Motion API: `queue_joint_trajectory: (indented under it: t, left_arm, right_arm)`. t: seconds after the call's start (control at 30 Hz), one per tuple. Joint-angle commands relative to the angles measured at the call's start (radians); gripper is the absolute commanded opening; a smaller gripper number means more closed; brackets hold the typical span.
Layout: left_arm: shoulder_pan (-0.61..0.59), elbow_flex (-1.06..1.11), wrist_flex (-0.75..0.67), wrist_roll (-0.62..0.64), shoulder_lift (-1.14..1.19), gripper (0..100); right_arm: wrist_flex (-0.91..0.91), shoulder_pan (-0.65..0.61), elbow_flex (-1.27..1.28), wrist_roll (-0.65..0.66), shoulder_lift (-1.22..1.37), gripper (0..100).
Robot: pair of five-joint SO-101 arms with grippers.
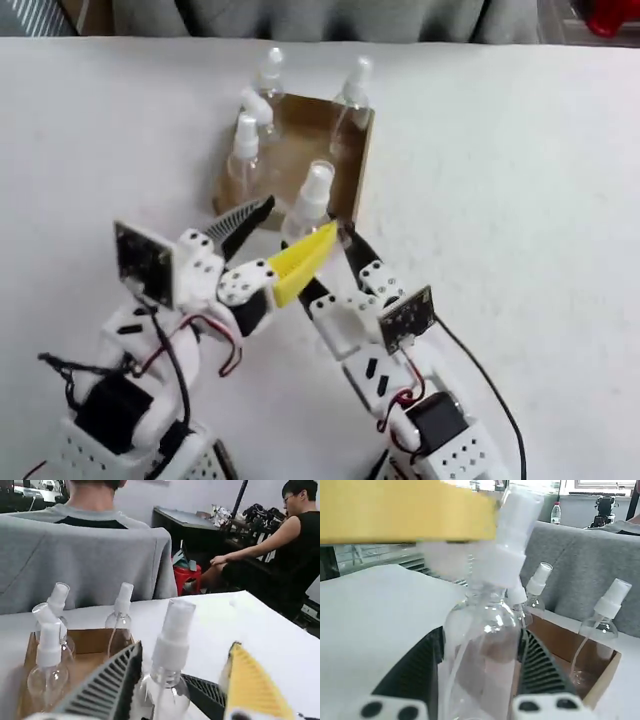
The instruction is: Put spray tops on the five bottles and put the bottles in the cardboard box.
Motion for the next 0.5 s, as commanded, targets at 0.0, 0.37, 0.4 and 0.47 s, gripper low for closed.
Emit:
queue_joint_trajectory:
  t: [0.0,0.37,0.4,0.47]
  left_arm:
    - [0.010,-0.012,0.025,0.012,-0.090,27]
    - [-0.077,-0.008,0.029,0.015,-0.249,4]
    - [-0.087,-0.005,0.035,0.014,-0.249,5]
    - [-0.085,0.018,0.037,0.014,-0.249,3]
  right_arm:
    - [0.004,0.013,0.009,-0.009,-0.010,1.6]
    - [-0.002,0.067,0.009,-0.009,-0.010,1.6]
    - [-0.002,0.067,0.009,-0.009,-0.010,1.6]
    - [-0.005,0.090,0.008,-0.009,-0.010,1.6]
